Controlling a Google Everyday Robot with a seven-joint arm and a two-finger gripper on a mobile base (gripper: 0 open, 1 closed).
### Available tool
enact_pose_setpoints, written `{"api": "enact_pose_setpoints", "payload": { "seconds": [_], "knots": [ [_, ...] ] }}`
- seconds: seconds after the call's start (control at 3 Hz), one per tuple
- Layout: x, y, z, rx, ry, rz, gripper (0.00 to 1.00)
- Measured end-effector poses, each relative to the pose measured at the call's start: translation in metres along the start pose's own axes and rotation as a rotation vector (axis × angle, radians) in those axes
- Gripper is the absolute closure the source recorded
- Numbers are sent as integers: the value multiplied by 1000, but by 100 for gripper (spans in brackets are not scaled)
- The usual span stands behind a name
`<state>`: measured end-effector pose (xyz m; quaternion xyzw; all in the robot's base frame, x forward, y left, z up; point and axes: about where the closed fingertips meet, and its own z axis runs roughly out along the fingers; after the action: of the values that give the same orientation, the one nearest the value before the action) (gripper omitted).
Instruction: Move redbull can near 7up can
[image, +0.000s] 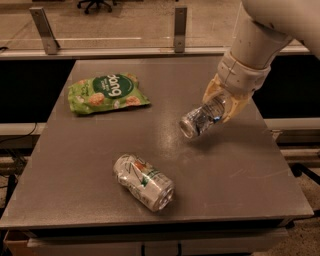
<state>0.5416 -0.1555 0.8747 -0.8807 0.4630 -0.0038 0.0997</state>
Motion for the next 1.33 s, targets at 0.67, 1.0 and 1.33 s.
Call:
{"api": "enact_pose_setpoints", "payload": {
  "seconds": [0.67, 1.0, 1.33],
  "knots": [
    [-47, 18, 17, -46, -59, -62, 100],
    [-64, 25, 22, -77, -61, -73, 82],
    [-75, 30, 28, -102, -61, -74, 59]
  ]
}}
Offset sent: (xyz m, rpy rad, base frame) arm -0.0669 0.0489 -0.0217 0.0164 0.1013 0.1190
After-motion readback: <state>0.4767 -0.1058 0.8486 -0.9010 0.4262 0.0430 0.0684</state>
